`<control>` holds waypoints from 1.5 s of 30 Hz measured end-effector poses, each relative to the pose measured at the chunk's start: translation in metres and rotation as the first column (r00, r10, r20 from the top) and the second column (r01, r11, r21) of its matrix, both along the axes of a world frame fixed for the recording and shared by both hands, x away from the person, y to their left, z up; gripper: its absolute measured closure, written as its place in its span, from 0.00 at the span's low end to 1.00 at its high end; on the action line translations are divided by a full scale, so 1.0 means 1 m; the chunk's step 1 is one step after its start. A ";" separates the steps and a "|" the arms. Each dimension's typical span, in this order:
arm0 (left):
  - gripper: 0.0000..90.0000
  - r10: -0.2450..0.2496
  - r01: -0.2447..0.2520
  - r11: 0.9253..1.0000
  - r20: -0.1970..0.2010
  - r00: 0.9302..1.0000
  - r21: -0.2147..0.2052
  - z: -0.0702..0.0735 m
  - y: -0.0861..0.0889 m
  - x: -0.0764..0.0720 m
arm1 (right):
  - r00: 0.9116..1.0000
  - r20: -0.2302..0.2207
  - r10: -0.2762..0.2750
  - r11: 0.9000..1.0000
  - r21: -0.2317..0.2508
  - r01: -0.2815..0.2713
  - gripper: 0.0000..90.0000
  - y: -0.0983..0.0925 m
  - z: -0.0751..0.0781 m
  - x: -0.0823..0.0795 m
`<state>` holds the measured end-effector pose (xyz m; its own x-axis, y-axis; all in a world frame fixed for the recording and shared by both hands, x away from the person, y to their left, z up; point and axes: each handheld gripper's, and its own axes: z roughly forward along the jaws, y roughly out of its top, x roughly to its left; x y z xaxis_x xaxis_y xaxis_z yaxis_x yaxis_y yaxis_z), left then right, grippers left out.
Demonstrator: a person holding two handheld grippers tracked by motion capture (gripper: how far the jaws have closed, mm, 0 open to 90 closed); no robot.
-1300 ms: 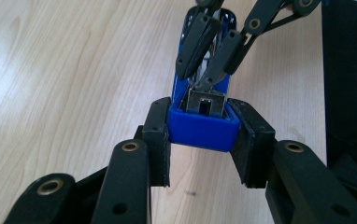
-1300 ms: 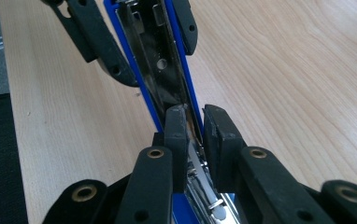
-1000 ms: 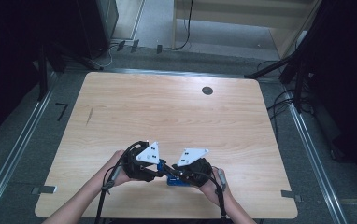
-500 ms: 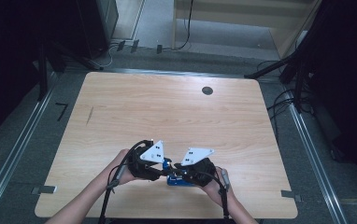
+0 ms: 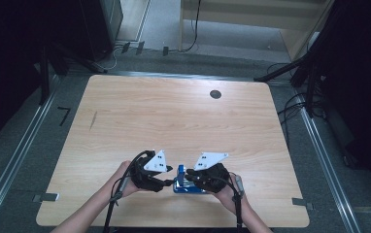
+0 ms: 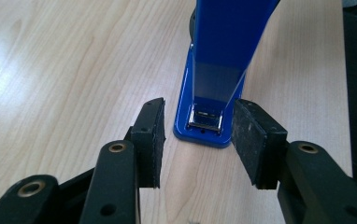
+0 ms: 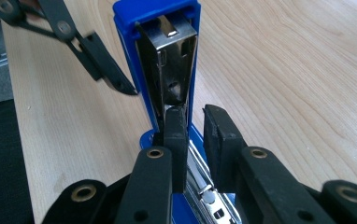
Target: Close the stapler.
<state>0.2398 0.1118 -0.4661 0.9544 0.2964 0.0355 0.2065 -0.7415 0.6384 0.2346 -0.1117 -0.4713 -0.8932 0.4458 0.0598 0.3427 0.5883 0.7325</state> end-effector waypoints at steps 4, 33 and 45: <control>0.62 0.006 -0.006 1.000 0.002 1.000 -0.001 -0.004 -0.004 0.001 | 1.000 0.000 -0.003 1.000 -0.002 0.003 0.90 -0.001 0.000 0.000; 0.73 -0.007 0.006 0.998 -0.020 1.000 -0.058 -0.022 -0.022 -0.002 | 1.000 0.001 -0.019 1.000 -0.002 0.019 0.89 -0.007 0.003 -0.003; 0.72 0.007 -0.007 0.999 -0.003 1.000 -0.054 -0.025 -0.030 -0.003 | 0.997 -0.018 -0.080 0.997 0.006 0.080 0.87 -0.031 0.009 -0.004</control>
